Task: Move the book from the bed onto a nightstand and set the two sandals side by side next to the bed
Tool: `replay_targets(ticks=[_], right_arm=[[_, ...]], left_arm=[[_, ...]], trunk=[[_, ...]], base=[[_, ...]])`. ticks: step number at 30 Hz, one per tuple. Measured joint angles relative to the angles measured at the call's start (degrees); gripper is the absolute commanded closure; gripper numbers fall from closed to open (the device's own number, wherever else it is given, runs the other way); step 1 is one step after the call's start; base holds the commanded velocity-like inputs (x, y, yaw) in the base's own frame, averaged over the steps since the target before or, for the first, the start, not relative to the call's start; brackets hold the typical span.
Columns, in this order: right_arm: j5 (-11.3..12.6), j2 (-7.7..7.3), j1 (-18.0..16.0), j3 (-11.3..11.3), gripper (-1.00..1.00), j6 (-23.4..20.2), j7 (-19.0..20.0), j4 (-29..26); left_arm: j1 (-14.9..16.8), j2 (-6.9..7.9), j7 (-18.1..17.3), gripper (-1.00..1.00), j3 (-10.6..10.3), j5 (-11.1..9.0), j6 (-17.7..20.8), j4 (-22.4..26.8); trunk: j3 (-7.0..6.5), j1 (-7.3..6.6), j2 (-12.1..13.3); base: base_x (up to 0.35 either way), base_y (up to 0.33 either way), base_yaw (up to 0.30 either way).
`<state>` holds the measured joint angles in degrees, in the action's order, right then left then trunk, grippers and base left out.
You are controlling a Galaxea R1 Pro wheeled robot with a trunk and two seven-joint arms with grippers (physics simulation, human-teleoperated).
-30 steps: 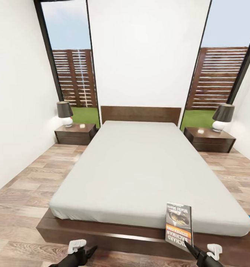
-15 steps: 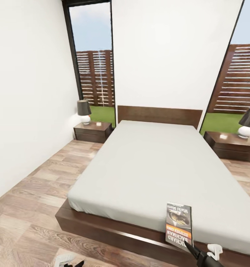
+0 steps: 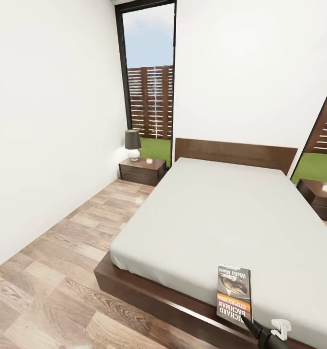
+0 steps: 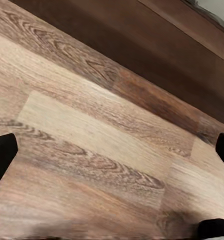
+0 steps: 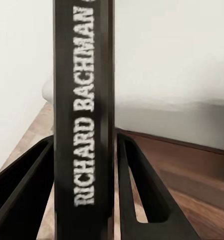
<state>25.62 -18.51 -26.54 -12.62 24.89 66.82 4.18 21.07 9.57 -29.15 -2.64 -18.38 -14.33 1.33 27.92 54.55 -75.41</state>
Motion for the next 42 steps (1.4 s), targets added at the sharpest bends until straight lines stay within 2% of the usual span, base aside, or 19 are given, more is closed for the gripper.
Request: replay_targets(ticks=[2, 3, 5, 8, 12, 29, 42], right_arm=[[0.0, 0.0, -0.01, 0.0, 1.0, 0.0, 0.0, 0.0], [0.0, 0.0, -0.01, 0.01, 1.0, 0.0, 0.0, 0.0], [0.0, 0.0, 0.0, 0.0, 1.0, 0.0, -0.02, 0.0], [0.0, 0.0, -0.02, 0.01, 1.0, 0.0, -0.04, 0.0], [0.0, 0.0, -0.01, 0.0, 1.0, 0.0, -0.1, 0.0], [0.0, 0.0, -0.02, 0.02, 1.0, 0.0, -0.09, 0.0], [-0.02, 0.08, 0.0, 0.01, 1.0, 0.0, -0.09, 0.0]], left_arm=[[-0.02, -0.04, 0.44, -1.0, -0.07, 2.35, -0.01, 0.0], [-0.03, -0.06, 0.65, -1.0, -0.13, 4.62, -0.01, 0.0], [-0.04, -0.07, 0.81, -1.0, -0.13, 7.2, -0.03, 0.0], [-0.09, -0.12, 0.88, -1.0, -0.12, 8.96, -0.05, 0.0], [-0.11, -0.29, 0.93, -1.0, -0.12, 9.51, -0.06, 0.0], [-0.12, -0.36, 1.07, -1.0, -0.12, 9.68, -0.06, -0.01], [-0.12, -0.63, 3.28, -1.0, -0.13, 9.98, -0.06, 0.0]], trunk=[[0.0, 0.0, 0.0], [0.0, 0.0, 0.0], [0.0, 0.0, 0.0], [0.0, 0.0, 0.0], [0.0, 0.0, 0.0], [0.0, 0.0, 0.0], [0.0, 0.0, 0.0]], base=[[0.0, 0.0, 0.292], [0.0, 0.0, 0.292], [0.0, 0.0, 0.292], [0.0, 0.0, 0.292], [0.0, 0.0, 0.292], [0.0, 0.0, 0.292], [0.0, 0.0, 0.292]])
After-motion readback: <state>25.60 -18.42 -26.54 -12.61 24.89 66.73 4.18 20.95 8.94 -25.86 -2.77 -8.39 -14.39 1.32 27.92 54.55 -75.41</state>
